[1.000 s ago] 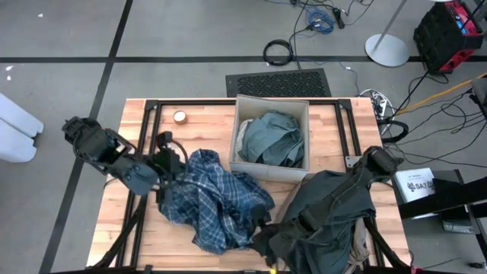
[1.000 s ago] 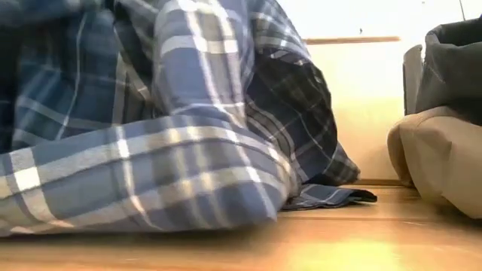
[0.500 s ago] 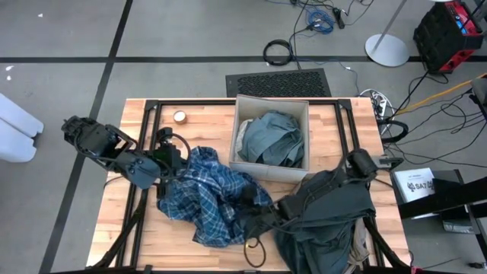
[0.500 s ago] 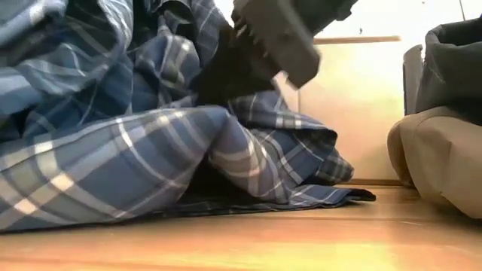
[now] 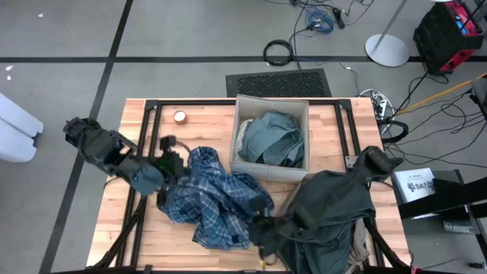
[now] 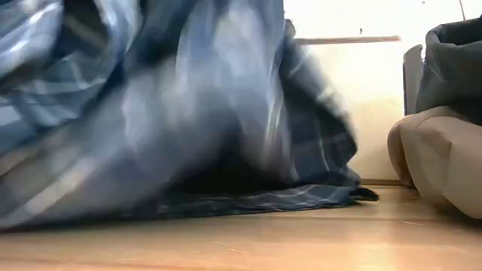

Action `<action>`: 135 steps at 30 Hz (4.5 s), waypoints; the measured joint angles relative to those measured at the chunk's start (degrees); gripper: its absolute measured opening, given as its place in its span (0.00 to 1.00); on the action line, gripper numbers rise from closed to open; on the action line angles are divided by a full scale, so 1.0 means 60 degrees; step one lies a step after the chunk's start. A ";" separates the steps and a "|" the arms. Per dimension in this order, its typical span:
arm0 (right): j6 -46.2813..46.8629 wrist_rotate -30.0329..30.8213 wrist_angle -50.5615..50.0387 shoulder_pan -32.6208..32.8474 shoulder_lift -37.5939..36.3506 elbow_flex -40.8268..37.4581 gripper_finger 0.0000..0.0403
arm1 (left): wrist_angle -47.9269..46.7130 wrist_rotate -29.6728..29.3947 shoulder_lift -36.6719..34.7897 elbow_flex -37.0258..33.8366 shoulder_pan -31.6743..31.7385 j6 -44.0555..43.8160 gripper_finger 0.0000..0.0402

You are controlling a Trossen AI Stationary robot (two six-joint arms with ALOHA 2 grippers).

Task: Sort clothes
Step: Put the blue plaid shirt into the laundry organizer

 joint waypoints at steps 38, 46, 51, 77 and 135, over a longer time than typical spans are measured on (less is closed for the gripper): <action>-0.0227 -0.0481 0.2481 -0.1547 0.2279 0.1067 0.26 | 0.9225 0.2238 0.0255 -0.8247 -0.1111 -0.2006 0.34; 0.0020 -0.0410 0.2446 -0.1849 0.2413 0.1078 0.58 | 0.7481 0.2755 -0.0132 -0.7453 -0.0984 -0.2381 0.48; 0.0076 -0.1187 0.2445 -0.2114 0.3126 0.1078 0.67 | 0.6062 0.2706 -0.0407 -0.6742 -0.0990 -0.2509 0.47; 0.0258 -0.1426 0.0626 -0.1728 0.1651 0.1016 0.02 | 0.4312 0.0642 -0.0623 -0.6608 -0.1450 -0.2509 0.46; -0.9405 0.1793 0.9585 0.0346 -0.5276 0.1078 0.01 | 1.7947 -0.1978 0.0728 -1.1740 -0.0180 0.1027 0.46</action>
